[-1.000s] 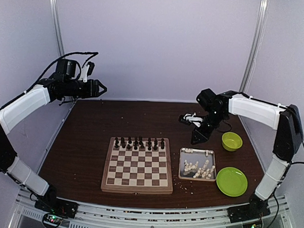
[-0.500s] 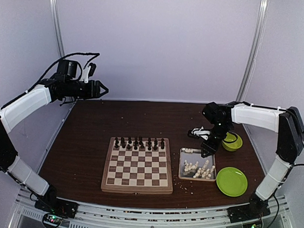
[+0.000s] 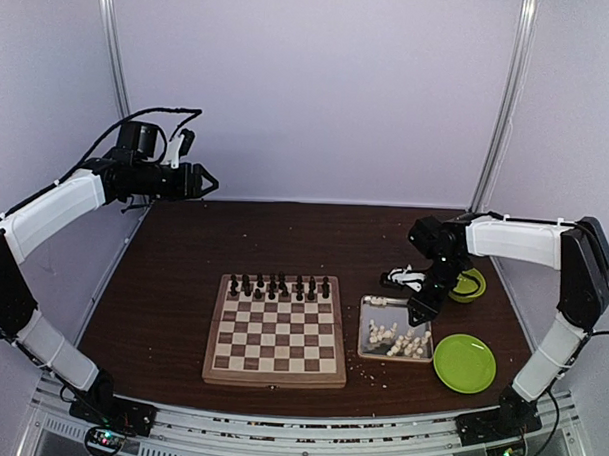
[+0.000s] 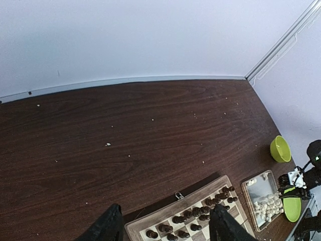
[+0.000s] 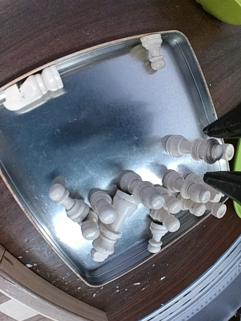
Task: Set up the chess pieces on the board
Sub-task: Pick up the king from the storage box.
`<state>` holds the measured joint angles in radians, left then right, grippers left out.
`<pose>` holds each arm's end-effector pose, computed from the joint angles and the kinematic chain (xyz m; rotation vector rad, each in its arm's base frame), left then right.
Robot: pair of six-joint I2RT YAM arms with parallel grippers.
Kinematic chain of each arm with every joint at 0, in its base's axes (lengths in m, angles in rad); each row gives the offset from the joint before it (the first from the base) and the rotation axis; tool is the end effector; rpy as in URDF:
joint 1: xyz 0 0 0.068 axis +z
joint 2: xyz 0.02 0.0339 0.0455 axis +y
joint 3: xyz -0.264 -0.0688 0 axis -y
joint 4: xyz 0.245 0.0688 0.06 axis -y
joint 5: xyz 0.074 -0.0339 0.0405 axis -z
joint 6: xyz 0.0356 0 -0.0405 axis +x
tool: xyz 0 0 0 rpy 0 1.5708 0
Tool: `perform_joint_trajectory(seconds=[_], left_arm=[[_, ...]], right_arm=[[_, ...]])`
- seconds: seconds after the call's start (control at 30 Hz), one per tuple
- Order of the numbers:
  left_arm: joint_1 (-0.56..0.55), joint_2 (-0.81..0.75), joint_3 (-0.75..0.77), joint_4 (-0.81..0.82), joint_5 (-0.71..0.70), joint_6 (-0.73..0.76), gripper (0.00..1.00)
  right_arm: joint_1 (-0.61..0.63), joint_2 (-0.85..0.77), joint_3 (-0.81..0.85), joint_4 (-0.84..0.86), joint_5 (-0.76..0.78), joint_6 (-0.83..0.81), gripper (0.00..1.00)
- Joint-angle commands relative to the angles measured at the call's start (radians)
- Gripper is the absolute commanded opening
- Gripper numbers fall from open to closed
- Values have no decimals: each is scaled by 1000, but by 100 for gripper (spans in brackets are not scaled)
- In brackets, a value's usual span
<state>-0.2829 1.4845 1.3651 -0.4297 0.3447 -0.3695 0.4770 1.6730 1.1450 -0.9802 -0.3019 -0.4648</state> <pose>0.3225 -0.1063 0.3508 0.1174 2.1728 -0.7461 0.2577 0.1451 0.1967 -1.3950 2.7082 0.4639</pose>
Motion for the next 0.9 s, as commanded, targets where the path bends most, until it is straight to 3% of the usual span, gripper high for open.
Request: perform_joint_trajectory(seconds=[0.0,0.27,0.53,0.87], left_arm=[[7,6,31,16,13,1,60],[8,8,31,14,13,1,60],[7,13,35,8,16,-2,60],[8,11,37,5,17,-3,60]], right_arm=[[-1,21,-11,16,-9,6,22],[-1,43,-24,33,14,14,21],[-18,66,-11,31,-8,8,4],[-173,114,90,-55,-338,-31,0]])
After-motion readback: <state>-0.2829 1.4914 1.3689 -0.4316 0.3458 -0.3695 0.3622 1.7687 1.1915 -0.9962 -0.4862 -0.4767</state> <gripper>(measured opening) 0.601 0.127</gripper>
